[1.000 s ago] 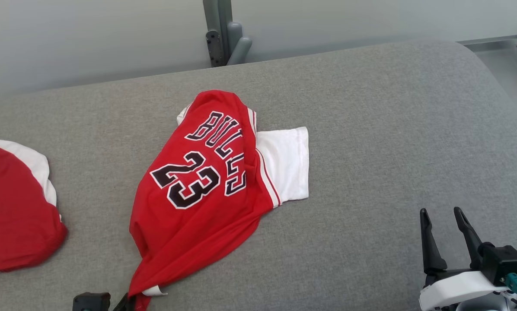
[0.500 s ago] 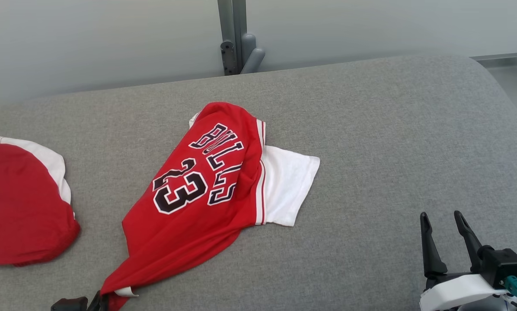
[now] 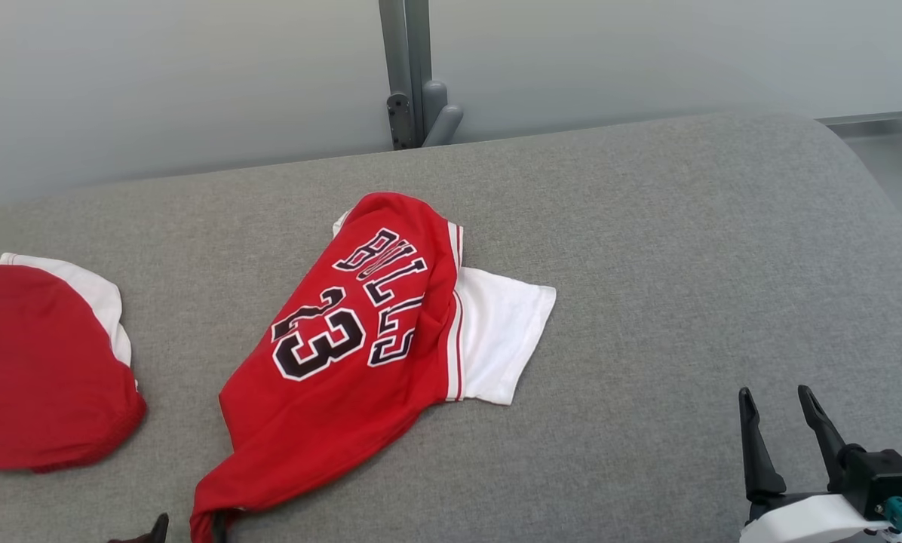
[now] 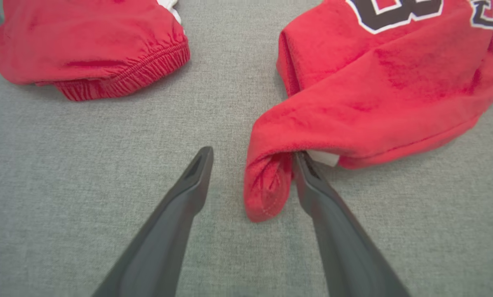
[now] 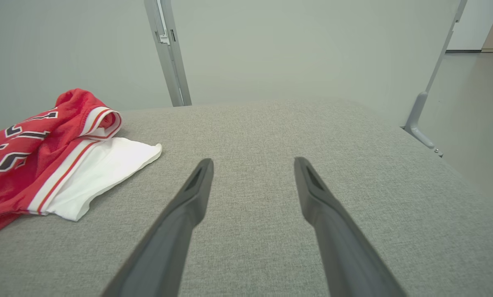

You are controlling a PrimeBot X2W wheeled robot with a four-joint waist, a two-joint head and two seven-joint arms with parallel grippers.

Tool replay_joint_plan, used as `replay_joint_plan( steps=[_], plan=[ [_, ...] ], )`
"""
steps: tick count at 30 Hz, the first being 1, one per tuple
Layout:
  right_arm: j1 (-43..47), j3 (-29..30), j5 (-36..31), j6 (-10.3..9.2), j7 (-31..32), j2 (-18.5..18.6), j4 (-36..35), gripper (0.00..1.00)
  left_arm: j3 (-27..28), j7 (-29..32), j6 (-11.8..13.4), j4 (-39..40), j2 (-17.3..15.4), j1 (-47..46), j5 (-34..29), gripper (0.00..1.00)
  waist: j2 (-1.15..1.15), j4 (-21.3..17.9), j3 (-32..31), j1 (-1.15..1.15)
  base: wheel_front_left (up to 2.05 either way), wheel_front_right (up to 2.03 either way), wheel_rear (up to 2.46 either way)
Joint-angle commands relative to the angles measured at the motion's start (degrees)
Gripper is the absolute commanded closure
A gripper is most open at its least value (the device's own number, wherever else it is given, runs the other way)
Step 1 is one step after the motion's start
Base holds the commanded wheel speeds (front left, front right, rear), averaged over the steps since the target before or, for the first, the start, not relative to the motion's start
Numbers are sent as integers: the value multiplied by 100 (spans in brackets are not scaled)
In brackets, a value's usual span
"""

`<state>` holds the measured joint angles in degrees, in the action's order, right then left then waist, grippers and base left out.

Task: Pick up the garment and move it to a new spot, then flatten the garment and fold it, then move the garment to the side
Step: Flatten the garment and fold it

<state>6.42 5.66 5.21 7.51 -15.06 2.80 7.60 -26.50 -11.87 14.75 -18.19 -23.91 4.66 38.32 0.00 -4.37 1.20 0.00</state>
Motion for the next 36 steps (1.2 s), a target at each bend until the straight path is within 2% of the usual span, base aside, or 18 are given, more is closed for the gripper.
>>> replay_joint_plan(
  steps=[1, 8, 14, 21, 25, 36],
  plan=[
    [61, 35, -59, -4, -17, 18, -6, 0, 67, -104, 78, 83, 16, 166, -21, 0, 0, 28, -58, 0, 0, 0, 0],
    [127, 123, -108, -4, -17, 17, -68, 0, 510, -318, 303, 516, 168, 579, -99, 0, 0, 182, -166, 0, 0, 0, 0],
    [166, 208, -101, -4, -17, 19, -124, 0, 1029, -331, 220, 1001, 503, 846, -344, 0, 0, 293, -272, 0, 0, 0, 0],
    [203, 292, -100, -4, -17, 18, -204, 0, 1685, -332, -296, 1403, 1091, 1098, -1031, 0, 0, 432, -350, 0, 0, 0, 0],
    [248, 370, -75, -4, -17, 17, -216, 0, 1957, -332, -724, 1376, 1348, 1181, -1390, 0, 0, 512, -394, 0, 0, 0, 0],
    [300, 295, -2, -4, -17, 16, -90, 0, 2387, -334, -1725, 1147, 1785, 1111, -2127, 0, 0, 698, -431, 0, 0, 0, 0]
  ],
)
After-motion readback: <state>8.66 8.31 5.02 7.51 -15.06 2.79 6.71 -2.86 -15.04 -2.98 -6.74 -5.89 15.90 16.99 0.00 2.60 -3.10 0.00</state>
